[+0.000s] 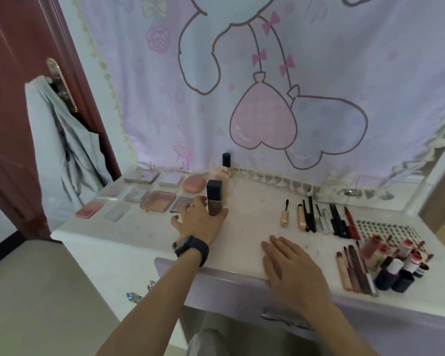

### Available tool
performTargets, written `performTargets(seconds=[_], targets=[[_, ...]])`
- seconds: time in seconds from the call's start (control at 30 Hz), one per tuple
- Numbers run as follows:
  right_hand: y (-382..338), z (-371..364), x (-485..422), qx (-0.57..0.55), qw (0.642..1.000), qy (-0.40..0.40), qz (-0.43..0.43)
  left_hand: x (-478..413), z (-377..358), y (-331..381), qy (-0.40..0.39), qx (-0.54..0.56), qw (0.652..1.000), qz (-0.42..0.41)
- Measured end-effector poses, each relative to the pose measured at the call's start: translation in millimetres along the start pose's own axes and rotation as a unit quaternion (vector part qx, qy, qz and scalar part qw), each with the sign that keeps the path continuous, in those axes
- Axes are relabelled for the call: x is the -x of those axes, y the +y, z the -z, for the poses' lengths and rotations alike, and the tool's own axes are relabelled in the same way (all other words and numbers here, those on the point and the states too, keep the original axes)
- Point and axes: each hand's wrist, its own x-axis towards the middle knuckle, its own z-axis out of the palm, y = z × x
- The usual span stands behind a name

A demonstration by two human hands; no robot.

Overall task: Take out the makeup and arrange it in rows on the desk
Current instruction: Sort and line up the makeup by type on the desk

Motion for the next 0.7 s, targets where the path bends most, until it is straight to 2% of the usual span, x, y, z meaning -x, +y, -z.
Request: performTargets(seconds=[0.2,0.37,0.43,0.5,0.6,0.7], targets=[[1.7,-0.2,0.3,0.005,1.0,-0.003,-0.001,3.3,-3.1,-4.8,0.011,0.039,0.998,-0.041],[-0.8,3.1,1.6,-0.027,1.0,0.003,-0.009,22.6,-2.6,1.2,0.025,0.081,0.988,-0.131],[-3.1,10.6,2.0,-0.086,0.996,0.002,-0.031,36.6,-1.6,6.8,0.041,0.116,0.976,-0.18],[-5.0,19.9,1.2,-0.2,0.977,0.009,-0.071,50.4,-2.3,10.2,0.015,0.148,0.964,-0.218],[-5.7,27.2,-1.6,-0.393,0.911,0.075,-0.1,60.1,-9.3,8.1,-0.053,0.128,0.952,-0.273],[-3.6,30.6,-6.3,-0.464,0.869,0.123,-0.115,60.3,-18.4,5.3,-0.098,0.082,0.939,-0.318]])
